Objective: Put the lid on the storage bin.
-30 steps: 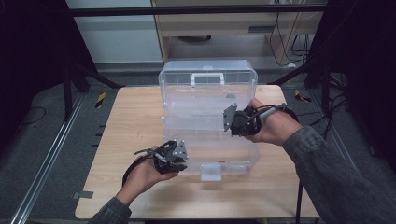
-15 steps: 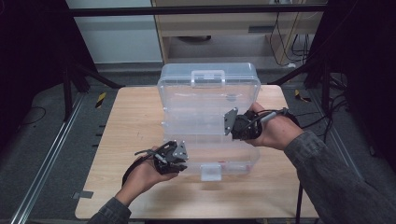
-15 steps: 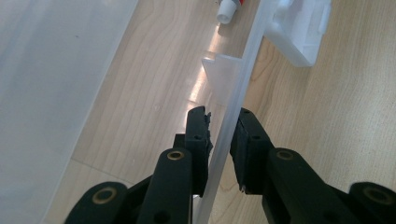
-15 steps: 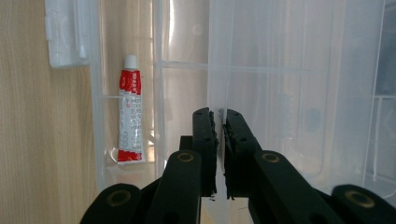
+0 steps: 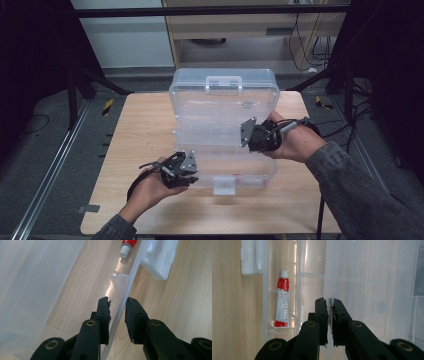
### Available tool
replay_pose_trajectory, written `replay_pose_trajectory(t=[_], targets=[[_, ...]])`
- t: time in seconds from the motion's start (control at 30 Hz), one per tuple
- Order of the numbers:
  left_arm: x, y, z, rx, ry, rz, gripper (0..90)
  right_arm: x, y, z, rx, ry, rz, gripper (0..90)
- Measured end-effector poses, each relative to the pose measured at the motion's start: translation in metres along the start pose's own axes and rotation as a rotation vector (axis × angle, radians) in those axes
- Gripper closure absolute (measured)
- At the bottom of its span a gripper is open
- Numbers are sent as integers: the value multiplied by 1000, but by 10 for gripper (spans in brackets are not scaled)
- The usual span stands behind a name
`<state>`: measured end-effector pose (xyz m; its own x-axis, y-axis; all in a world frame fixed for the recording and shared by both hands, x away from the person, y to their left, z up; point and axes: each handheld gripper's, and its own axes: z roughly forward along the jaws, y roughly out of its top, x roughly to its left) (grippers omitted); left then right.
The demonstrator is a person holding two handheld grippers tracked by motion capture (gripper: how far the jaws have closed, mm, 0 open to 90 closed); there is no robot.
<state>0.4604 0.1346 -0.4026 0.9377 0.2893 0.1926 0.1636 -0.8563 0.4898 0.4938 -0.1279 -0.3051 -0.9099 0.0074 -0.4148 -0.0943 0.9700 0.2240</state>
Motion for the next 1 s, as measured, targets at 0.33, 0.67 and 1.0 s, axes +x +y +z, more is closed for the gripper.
replay_pose_trajectory(t=[0.33,0.67,1.0], targets=[[-2,2,0,5,11,-11,730,2,0,1,-1,13,-1,849],[-5,5,4,-8,25,-19,729,3,-5,1,4,24,6,851],[-9,4,4,-29,43,-30,713,7,-9,3,3,40,10,847]])
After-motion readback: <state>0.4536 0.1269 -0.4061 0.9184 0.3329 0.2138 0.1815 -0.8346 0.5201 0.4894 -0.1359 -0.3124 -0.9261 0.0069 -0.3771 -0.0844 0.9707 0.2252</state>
